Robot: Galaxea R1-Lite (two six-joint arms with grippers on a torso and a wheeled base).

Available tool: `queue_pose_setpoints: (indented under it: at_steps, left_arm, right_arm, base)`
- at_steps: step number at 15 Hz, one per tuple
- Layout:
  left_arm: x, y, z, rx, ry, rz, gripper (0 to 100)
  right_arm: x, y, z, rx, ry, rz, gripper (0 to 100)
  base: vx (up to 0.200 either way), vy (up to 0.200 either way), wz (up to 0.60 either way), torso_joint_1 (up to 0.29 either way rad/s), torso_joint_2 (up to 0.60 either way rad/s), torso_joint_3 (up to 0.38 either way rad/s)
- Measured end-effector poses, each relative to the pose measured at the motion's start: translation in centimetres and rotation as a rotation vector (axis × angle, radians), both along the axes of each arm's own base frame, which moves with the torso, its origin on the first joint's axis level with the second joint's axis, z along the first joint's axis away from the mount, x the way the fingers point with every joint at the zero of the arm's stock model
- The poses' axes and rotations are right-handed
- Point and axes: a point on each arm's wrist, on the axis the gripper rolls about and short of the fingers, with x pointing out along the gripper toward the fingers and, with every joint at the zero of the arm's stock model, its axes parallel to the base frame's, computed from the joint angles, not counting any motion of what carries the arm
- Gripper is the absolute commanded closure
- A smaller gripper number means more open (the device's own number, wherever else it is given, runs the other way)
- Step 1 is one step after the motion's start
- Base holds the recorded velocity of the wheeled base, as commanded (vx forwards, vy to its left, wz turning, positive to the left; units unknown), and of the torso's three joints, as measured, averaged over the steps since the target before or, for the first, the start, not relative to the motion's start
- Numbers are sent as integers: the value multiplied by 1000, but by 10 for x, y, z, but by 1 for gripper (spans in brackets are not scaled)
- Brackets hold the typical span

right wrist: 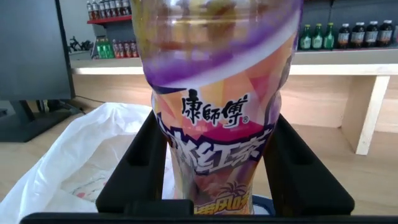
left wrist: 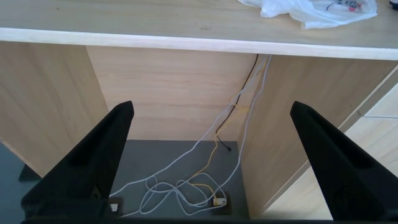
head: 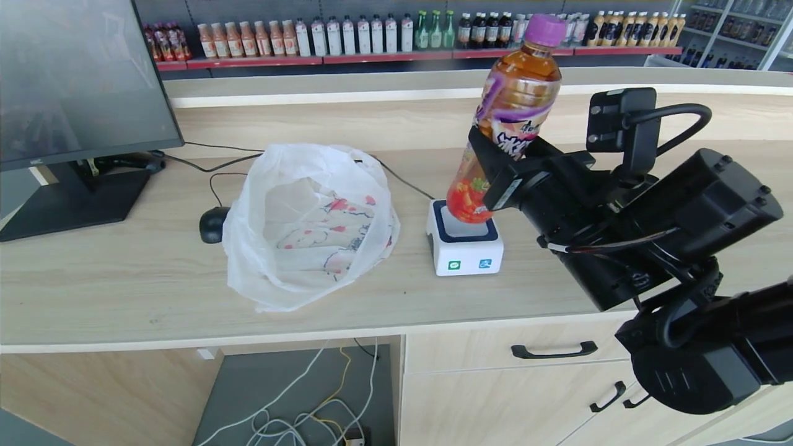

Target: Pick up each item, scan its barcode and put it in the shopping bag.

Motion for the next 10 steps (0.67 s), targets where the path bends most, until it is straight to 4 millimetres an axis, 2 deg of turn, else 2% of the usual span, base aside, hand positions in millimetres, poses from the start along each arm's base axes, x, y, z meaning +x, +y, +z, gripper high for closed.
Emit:
queue_pose_setpoints:
  at_steps: [10]
  left_arm:
    - [0,0,0,0,1,0,0]
  right_arm:
    - [1,2,-10,-64,98,-48,100]
  base:
    - [0,0,0,0,0,0]
